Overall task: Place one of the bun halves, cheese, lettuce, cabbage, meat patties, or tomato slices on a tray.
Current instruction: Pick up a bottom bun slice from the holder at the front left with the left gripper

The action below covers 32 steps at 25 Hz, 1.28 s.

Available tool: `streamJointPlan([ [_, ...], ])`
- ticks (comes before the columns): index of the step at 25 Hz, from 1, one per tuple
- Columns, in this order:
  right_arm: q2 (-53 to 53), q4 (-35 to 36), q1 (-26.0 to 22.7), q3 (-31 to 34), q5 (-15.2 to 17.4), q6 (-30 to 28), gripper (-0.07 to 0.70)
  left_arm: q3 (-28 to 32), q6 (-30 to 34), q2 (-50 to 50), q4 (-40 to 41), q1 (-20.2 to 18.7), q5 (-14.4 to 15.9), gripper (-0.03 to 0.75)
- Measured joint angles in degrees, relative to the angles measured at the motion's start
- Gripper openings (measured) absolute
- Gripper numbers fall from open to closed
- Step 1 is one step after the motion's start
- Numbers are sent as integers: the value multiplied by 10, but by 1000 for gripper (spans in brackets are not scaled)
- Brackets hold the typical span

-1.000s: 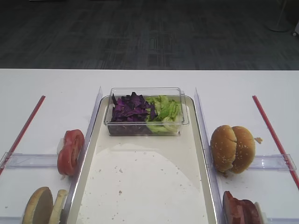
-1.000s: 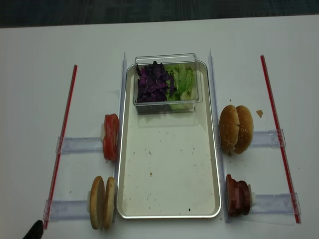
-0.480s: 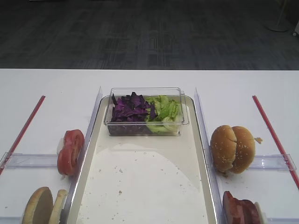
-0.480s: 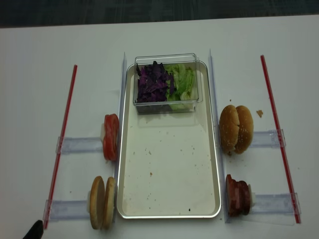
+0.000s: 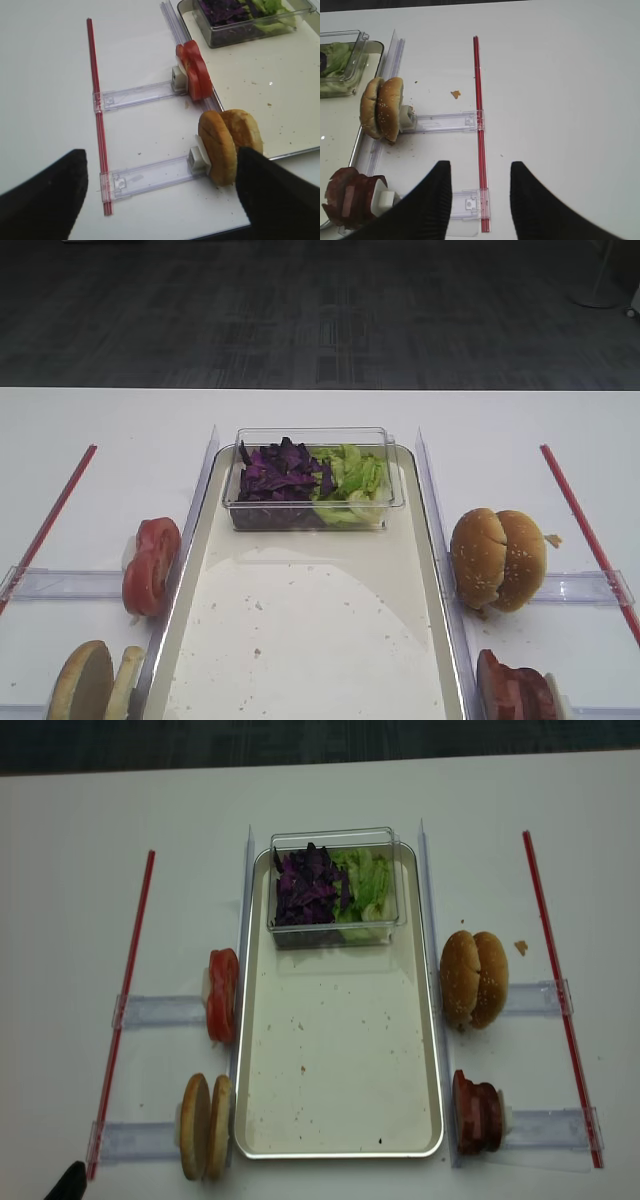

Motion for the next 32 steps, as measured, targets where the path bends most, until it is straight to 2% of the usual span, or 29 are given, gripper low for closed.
streamJointPlan([
  [7, 0, 0, 0, 0, 0, 0, 319, 0, -5, 0, 8, 0, 1, 556],
  [12, 0, 0, 0, 0, 0, 0, 319, -6, -24, 16, 23, 0, 18, 556],
  [16, 0, 0, 0, 0, 0, 0, 319, -11, -44, 71, 28, 0, 13, 556],
  [21, 0, 0, 0, 0, 0, 0, 319, -23, -68, 117, 27, 0, -17, 556],
  [32, 0, 0, 0, 0, 0, 0, 319, -85, -80, 315, 45, 0, 11, 556],
])
